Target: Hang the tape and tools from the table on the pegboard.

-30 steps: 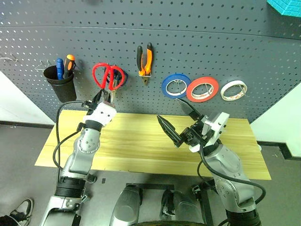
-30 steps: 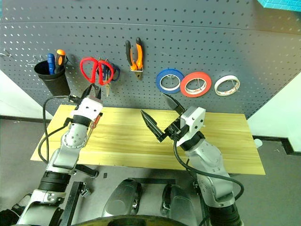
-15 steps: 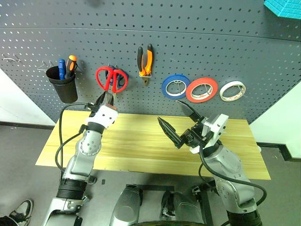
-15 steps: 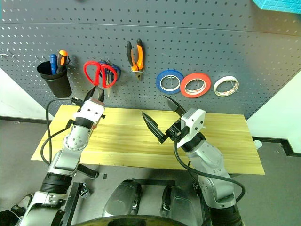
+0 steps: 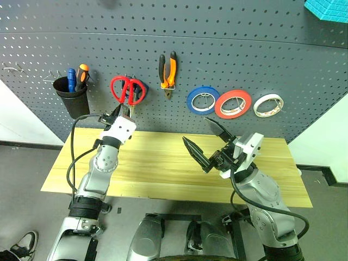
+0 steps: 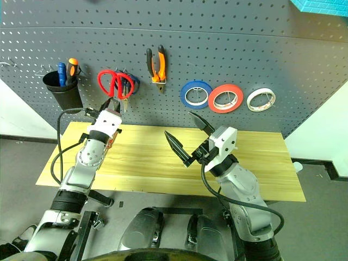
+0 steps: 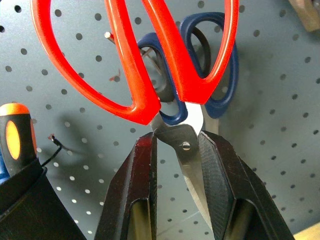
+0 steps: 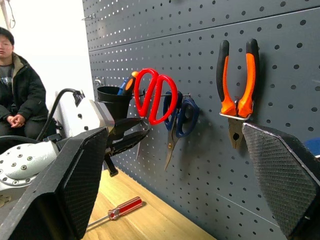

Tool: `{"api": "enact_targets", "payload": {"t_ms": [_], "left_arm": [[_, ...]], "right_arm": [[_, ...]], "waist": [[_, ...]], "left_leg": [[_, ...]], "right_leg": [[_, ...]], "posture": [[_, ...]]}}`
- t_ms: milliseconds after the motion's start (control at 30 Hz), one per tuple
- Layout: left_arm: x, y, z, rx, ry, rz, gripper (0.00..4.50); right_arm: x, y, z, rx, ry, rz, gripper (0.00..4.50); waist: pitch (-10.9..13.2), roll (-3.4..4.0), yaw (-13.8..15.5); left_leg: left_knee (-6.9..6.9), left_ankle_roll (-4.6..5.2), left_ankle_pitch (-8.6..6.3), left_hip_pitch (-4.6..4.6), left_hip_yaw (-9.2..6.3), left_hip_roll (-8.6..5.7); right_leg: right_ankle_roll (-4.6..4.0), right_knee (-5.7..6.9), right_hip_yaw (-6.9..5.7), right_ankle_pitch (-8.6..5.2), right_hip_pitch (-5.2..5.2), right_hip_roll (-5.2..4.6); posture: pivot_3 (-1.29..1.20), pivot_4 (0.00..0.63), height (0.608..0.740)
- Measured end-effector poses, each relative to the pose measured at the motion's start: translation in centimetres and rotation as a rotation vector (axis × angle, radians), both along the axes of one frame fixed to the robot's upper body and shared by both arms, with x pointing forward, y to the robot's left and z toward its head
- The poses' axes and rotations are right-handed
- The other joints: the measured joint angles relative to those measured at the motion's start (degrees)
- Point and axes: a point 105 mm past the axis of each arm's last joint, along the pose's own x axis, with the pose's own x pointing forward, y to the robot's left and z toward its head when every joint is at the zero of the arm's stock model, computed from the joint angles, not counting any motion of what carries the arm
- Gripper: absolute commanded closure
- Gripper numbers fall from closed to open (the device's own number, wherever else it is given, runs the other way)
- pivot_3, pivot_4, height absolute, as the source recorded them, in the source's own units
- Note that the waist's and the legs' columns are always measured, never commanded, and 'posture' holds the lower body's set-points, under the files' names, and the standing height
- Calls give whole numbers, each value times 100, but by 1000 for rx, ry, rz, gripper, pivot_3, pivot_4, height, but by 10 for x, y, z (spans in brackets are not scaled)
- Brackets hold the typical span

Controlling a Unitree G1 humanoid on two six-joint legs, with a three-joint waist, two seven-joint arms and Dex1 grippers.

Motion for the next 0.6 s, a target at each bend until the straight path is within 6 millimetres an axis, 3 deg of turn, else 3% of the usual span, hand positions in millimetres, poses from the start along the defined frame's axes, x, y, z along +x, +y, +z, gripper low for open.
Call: {"api": "enact_targets", "payload": {"t_ms": [333, 600], "left_arm": [[12, 3, -13, -5, 51, 18, 3614], [37, -1, -20, -26, 89, 60, 3636]], "right_arm": [[1, -1, -2, -2, 12, -8, 0], [1, -1, -2, -3, 15, -8, 0]], "waist": [[-2, -3, 4], [-5, -7, 3]], "left_leg": [[4, 0, 0, -1, 0, -1], [7, 0, 0, -2, 6, -3]], "right_leg": [[0, 2, -2, 0, 1, 0], [0, 4, -8, 0, 1, 0]], "posture": [[310, 109, 677], [300, 110, 677]]}}
